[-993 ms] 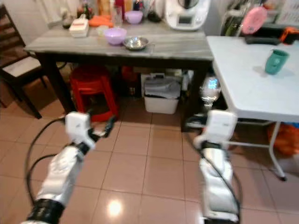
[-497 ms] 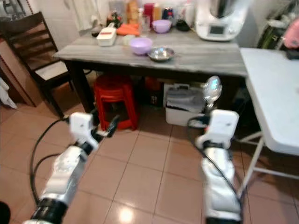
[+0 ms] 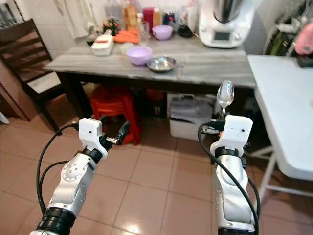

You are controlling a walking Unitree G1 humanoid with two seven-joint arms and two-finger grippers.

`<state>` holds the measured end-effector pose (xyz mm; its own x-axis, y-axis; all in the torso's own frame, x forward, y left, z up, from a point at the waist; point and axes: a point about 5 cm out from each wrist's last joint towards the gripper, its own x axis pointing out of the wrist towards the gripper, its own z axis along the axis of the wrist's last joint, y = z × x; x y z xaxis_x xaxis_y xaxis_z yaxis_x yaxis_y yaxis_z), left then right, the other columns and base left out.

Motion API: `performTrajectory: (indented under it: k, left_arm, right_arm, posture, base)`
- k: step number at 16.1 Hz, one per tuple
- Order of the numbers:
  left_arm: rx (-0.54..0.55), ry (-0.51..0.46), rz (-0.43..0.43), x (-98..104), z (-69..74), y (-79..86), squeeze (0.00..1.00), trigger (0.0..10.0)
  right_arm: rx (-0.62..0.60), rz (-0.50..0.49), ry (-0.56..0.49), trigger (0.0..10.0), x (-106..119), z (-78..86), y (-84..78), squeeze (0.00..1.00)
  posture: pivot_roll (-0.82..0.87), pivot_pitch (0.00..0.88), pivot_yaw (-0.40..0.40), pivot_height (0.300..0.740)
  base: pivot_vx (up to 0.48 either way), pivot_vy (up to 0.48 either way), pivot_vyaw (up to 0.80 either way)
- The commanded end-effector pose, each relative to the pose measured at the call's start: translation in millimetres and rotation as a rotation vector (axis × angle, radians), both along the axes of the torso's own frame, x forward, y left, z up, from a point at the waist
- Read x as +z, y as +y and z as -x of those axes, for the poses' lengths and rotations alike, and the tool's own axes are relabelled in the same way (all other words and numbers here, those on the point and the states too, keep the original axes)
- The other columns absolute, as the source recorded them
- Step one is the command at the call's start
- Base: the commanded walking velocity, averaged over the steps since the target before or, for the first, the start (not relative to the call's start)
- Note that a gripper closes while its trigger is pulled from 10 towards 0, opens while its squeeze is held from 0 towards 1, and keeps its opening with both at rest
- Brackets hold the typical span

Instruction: Setting the table

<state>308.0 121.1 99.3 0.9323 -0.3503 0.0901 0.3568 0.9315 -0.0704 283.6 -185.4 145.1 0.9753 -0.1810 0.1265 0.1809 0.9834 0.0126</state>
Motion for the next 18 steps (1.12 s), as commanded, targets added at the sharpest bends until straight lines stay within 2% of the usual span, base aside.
performTrajectory:
  k: [1, 13, 18]
  left_arm:
    - [0.01, -0.007, -0.013, 2.8, -2.0, 6.3, 0.0, 10.0]
    - [-0.005, -0.003, -0.006, 1.2, -1.4, 0.2, 0.0, 10.0]
    - [0.002, -0.006, -0.01, 2.9, -5.0, 3.1, 0.0, 10.0]
  right_arm:
    - [0.022, -0.008, -0.02, 10.0, 4.5, -1.6, 6.5, 0.0]
    - [0.031, -0.006, -0.016, 10.0, 3.9, -3.8, 7.7, 0.0]
    - [0.03, -0.003, -0.018, 10.0, 4.2, -4.9, 6.8, 0.0]
  posture:
    - [-0.08, 0.0, 0.035, 0.74]
    - [-0.08, 0.0, 0.029, 0.74]
    - [-0.08, 0.0, 0.029, 0.74]
  base:
    - [0.345, 0.0, 0.0]
    - [0.346, 0.0, -0.04]
    - [0.347, 0.0, 0.0]
